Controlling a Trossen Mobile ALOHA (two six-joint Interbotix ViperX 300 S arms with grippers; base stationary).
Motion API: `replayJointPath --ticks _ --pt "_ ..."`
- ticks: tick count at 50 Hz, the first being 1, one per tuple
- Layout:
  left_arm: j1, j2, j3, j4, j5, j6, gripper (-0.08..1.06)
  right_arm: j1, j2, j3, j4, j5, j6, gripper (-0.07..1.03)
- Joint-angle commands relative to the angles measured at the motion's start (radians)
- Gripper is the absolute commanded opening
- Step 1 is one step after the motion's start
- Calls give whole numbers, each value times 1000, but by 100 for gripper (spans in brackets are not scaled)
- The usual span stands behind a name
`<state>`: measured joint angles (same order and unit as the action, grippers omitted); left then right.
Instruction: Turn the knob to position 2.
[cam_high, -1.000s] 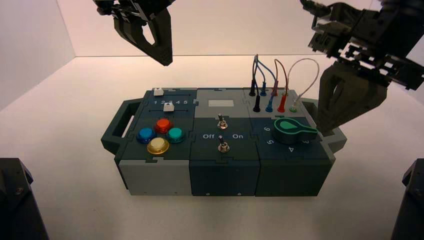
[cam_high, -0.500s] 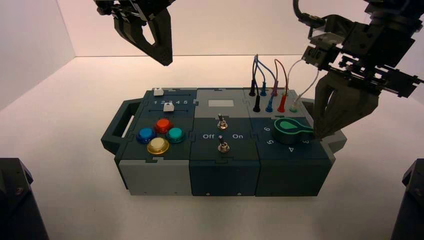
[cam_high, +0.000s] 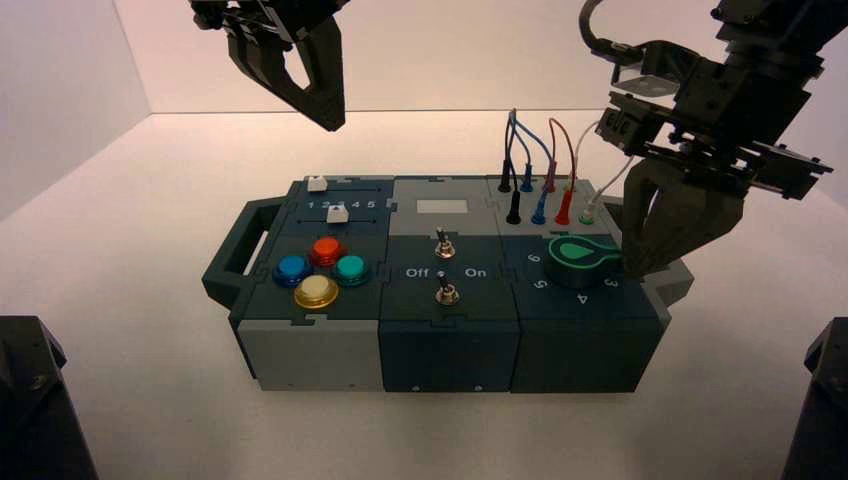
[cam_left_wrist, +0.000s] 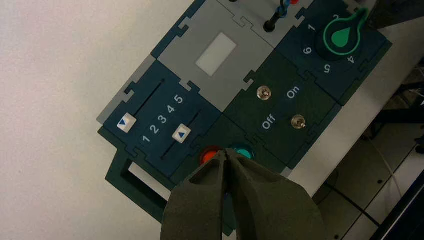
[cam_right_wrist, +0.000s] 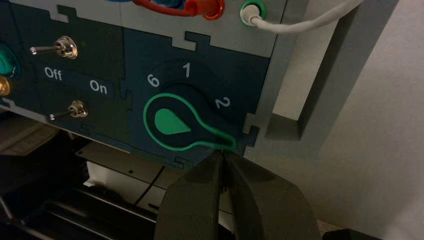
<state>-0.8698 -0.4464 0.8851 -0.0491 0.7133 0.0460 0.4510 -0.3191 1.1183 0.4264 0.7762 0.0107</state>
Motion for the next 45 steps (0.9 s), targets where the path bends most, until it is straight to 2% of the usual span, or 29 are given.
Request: replayJointPath --ticks 1,27,45 --pt "-2 -14 -25 2 -5 8 -3 3 -5 -18 -6 -12 5 -2" --pt "-2 -18 -23 2 -3 9 -3 -5 25 -43 -34 -57 5 -2" --pt "-2 -18 -23 3 -2 9 -3 -5 32 -67 -35 -55 5 -2"
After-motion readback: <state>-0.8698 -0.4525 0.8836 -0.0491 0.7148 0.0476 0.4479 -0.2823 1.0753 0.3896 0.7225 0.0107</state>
